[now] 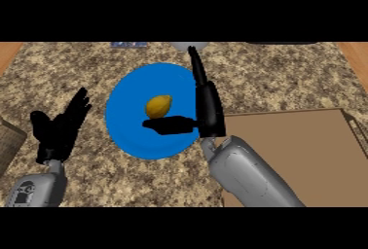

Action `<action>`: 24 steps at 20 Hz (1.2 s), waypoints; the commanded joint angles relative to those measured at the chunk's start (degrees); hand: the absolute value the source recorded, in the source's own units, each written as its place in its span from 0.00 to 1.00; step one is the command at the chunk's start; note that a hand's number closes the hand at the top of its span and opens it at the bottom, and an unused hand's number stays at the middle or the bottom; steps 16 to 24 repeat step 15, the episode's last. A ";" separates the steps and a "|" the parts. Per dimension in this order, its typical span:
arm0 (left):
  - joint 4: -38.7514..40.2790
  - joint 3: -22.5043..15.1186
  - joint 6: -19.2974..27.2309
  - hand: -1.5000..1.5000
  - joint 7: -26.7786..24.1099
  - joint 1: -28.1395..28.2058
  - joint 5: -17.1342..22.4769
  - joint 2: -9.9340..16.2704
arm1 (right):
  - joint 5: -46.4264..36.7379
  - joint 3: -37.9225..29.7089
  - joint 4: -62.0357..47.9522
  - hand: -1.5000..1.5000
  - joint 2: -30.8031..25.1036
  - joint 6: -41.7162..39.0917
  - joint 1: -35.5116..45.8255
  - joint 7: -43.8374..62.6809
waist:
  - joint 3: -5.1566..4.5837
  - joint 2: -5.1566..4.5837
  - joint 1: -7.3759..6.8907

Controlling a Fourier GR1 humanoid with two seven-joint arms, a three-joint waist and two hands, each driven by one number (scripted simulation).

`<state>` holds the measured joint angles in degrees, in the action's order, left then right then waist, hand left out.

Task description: Pick the lemon from the tray and place it in the plate

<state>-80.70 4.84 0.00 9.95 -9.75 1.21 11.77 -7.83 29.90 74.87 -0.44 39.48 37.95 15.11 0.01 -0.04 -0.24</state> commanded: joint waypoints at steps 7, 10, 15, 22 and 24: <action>-3.31 -1.06 0.50 0.50 0.71 2.51 -1.52 -2.20 | -4.56 -8.10 4.51 0.00 -2.40 -8.93 -4.90 0.13 | -0.01 0.10 0.03; 3.30 1.24 -1.47 0.50 -4.17 0.54 -0.71 -1.07 | -4.71 -8.50 7.83 0.00 -4.30 -11.53 -11.48 -2.29 | -0.01 0.06 0.25; -4.26 1.01 -1.35 0.50 2.63 2.10 -1.04 -0.39 | -8.57 -10.42 6.98 0.00 -1.66 -13.76 -12.08 -0.48 | -0.01 0.09 0.09; -4.26 1.01 -1.35 0.50 2.63 2.10 -1.04 -0.39 | -8.57 -10.42 6.98 0.00 -1.66 -13.76 -12.08 -0.48 | -0.01 0.09 0.09; -4.26 1.01 -1.35 0.50 2.63 2.10 -1.04 -0.39 | -8.57 -10.42 6.98 0.00 -1.66 -13.76 -12.08 -0.48 | -0.01 0.09 0.09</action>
